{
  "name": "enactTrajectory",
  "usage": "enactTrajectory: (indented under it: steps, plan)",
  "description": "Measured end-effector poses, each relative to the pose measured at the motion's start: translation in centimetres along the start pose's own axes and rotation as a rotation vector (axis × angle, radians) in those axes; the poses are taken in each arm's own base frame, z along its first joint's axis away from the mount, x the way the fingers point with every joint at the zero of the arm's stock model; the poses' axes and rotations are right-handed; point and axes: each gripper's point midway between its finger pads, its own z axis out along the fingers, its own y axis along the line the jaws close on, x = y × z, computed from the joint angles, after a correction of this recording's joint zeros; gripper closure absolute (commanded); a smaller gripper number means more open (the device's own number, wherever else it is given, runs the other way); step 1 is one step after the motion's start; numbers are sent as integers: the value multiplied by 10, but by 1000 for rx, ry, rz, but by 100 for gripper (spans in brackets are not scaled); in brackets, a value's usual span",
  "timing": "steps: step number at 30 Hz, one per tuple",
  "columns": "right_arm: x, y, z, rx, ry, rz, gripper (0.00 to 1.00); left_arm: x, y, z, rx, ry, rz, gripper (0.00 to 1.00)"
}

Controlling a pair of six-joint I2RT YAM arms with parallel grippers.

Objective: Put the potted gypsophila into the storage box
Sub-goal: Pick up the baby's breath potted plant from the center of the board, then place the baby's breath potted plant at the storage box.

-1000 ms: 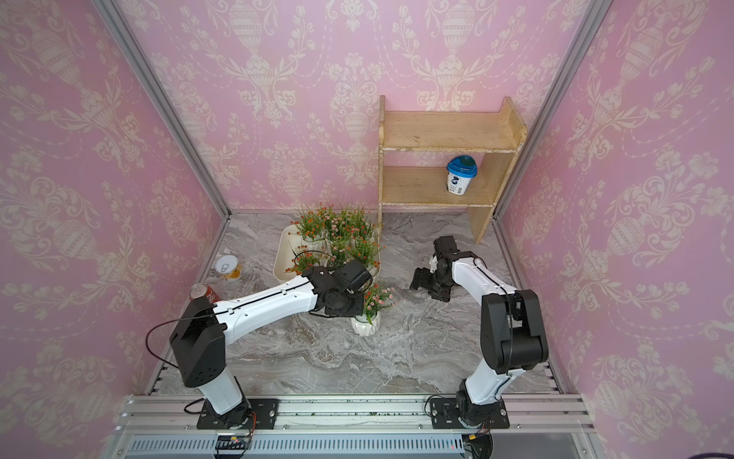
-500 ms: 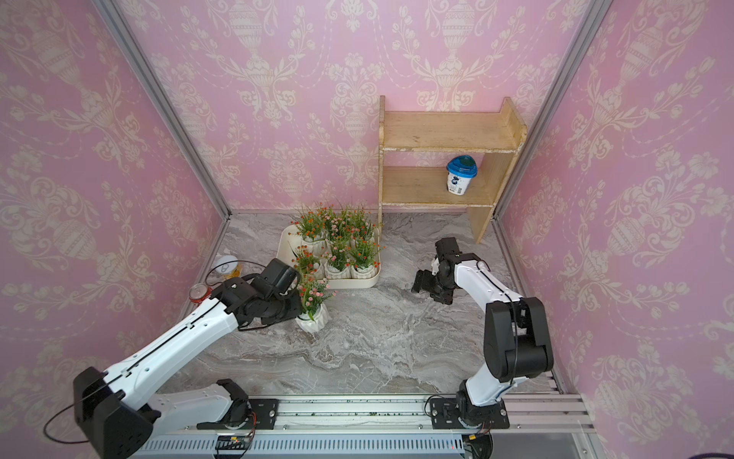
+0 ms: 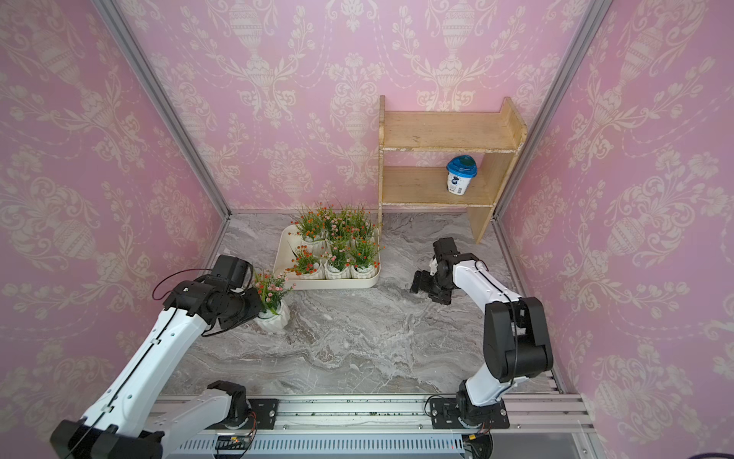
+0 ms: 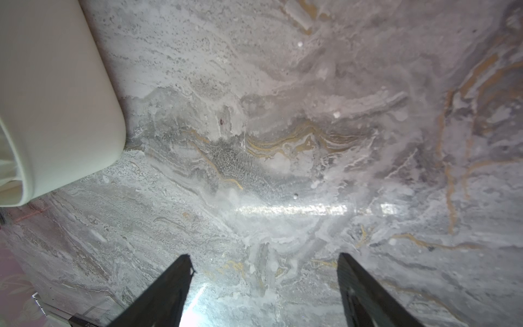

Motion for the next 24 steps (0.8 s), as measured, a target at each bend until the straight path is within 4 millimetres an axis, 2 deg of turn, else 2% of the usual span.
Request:
enactTrajectory:
  steps: [4, 10, 13, 17, 24]
  plan:
    - [0, 4, -1, -2, 1, -9, 17, -23, 14, -1, -23, -9, -68, 99]
    - [-5, 11, -5, -13, -16, -21, 17, -81, 19, -7, -16, -71, -150, 99]
    - [-8, 13, -7, -17, -24, -25, 17, -108, 11, -10, 7, -107, -159, 99]
    - [-12, 17, -10, -23, -35, -29, 17, -141, -10, -9, 68, -140, -152, 100]
    - [-16, 18, -12, -24, -45, -31, 17, -183, -35, 5, 119, -159, -133, 100]
